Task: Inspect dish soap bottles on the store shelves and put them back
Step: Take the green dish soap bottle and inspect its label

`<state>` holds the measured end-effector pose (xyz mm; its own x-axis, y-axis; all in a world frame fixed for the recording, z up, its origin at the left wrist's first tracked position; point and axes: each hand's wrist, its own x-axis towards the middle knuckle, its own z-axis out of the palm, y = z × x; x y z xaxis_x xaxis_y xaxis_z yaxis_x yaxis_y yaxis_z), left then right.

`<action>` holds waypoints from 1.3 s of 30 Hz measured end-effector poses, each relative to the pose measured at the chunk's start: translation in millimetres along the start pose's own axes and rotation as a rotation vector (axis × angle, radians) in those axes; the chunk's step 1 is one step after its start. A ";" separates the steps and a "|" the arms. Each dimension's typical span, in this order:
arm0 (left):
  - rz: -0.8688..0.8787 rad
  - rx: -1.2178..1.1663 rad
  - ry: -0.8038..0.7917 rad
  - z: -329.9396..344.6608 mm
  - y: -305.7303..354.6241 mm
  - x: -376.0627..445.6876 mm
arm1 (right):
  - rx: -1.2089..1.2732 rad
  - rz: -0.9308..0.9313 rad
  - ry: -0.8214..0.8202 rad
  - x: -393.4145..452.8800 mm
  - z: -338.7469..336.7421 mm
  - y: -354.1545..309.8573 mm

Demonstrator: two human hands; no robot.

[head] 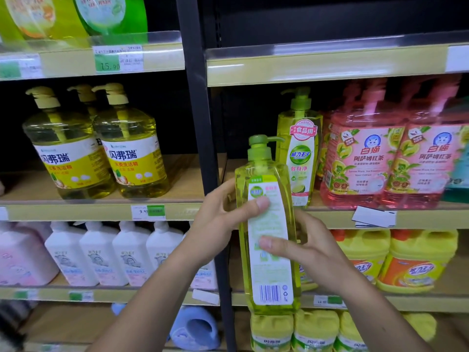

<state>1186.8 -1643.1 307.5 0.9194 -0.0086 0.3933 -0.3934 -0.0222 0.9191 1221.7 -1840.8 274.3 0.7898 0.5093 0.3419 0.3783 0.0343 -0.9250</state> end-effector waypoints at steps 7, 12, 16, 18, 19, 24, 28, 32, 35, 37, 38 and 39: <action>-0.222 -0.377 0.140 23.7 8.1 8.6 | 0.067 0.171 0.089 3.3 14.5 -10.4; -0.310 -0.481 0.220 25.0 15.3 20.7 | 0.621 0.368 -0.077 6.7 14.4 -8.1; -0.328 -0.375 0.328 28.7 18.4 29.8 | 0.823 0.392 -0.038 9.2 14.8 -17.0; -0.354 -0.350 0.352 28.0 23.7 35.4 | 0.884 0.380 -0.030 10.9 14.0 -21.0; -0.372 -0.345 0.342 26.6 26.6 38.4 | 0.890 0.367 -0.033 13.1 13.4 -22.1; -0.483 -0.386 0.288 20.3 41.1 48.6 | 0.836 0.356 -0.082 22.5 12.6 -29.2; -0.504 -0.390 0.292 17.7 46.7 52.3 | 0.800 0.360 -0.078 30.0 12.9 -39.4; -0.502 -0.421 0.280 14.7 46.7 54.8 | 0.746 0.367 -0.026 36.3 12.9 -43.6; -0.459 -0.409 0.297 14.2 41.2 57.1 | 0.680 0.382 0.025 38.7 11.9 -46.2; -0.446 -0.404 0.299 14.7 37.3 57.7 | 0.673 0.367 0.059 40.8 12.8 -47.1; -0.450 -0.400 0.296 15.1 36.1 57.6 | 0.680 0.349 0.067 42.5 13.1 -46.7; -0.445 -0.375 0.295 15.0 35.0 57.1 | 0.680 0.328 0.071 43.7 12.7 -45.9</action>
<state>1225.5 -1659.4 361.7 0.9768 0.1963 -0.0860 0.0025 0.3909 0.9204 1232.7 -1809.2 329.7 0.8485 0.5289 0.0206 -0.2439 0.4252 -0.8716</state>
